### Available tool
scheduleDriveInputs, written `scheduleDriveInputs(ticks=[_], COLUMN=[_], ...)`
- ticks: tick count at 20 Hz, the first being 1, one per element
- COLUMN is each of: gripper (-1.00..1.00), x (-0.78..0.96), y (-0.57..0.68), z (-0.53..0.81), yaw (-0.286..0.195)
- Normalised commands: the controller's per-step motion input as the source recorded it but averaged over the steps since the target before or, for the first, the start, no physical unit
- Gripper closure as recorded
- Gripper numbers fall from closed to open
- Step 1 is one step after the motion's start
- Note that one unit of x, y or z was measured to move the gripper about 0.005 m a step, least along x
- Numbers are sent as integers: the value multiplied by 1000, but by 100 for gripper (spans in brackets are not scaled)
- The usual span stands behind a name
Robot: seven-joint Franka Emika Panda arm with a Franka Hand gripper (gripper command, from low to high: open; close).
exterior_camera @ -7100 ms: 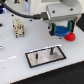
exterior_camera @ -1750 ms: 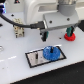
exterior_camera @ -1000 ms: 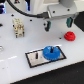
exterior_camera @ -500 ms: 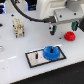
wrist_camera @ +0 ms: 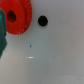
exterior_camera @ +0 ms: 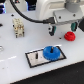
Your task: Insert the blue gear onto the right peg, followed by the red gear
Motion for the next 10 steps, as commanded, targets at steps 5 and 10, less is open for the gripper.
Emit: scheduleDriveInputs(ticks=[5,10], gripper=[-100,-100], x=[335,162], y=[727,243], z=[171,13], yaw=[0,0])
